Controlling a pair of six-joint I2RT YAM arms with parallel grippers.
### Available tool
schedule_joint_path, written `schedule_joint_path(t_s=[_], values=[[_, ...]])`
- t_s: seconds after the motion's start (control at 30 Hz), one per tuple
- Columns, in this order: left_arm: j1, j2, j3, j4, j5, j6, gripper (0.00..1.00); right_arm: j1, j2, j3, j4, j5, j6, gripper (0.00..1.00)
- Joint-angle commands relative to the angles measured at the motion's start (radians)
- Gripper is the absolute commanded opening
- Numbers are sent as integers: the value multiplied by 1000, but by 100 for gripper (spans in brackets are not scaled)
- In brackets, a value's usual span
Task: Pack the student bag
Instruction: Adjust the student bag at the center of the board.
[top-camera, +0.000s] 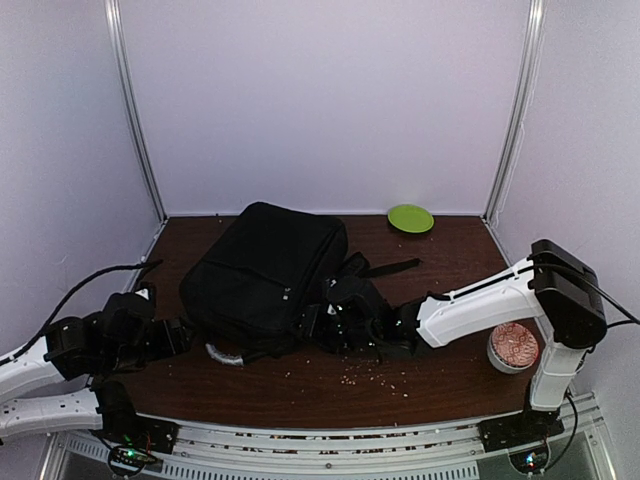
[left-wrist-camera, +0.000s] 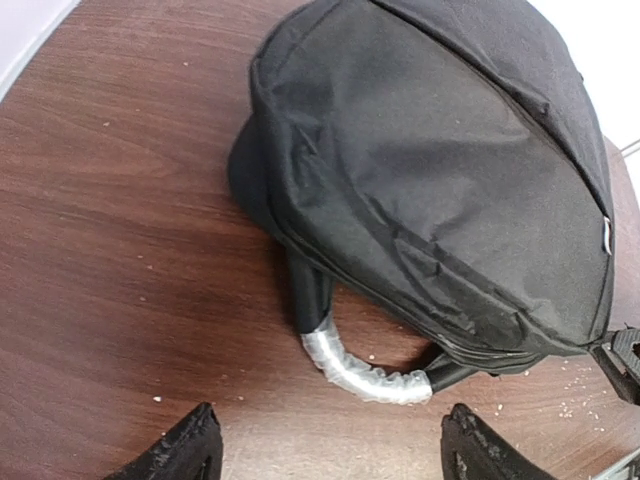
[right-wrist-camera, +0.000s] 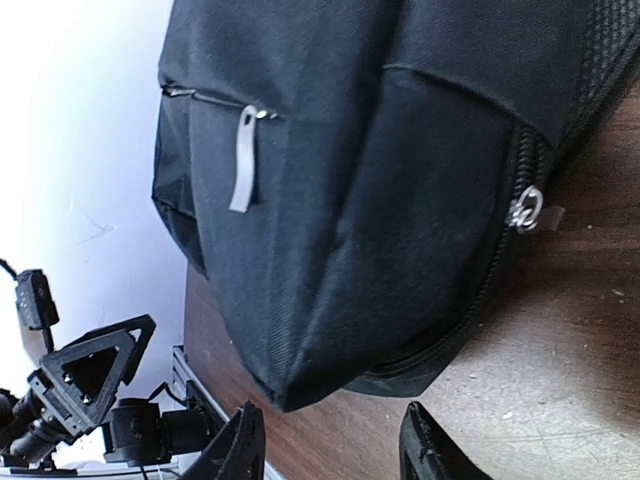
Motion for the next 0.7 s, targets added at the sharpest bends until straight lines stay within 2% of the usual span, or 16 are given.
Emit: schedule_joint_path(t_s=[0.0, 0.17, 0.33, 0.5, 0.67], values=[[-1, -24, 32, -30, -52, 11, 78, -1, 17, 52, -63, 50, 6, 46], [-2, -18, 40, -37, -62, 11, 78, -16, 59, 100, -54, 16, 4, 42], [-1, 3, 84, -85, -98, 21, 78, -57, 50, 97, -46, -3, -19, 21], [-1, 43, 125, -94, -143, 54, 81, -136, -45, -23, -39, -7, -65, 2], [28, 102, 147, -20, -144, 133, 89, -243, -207, -156, -113, 30, -190, 0]])
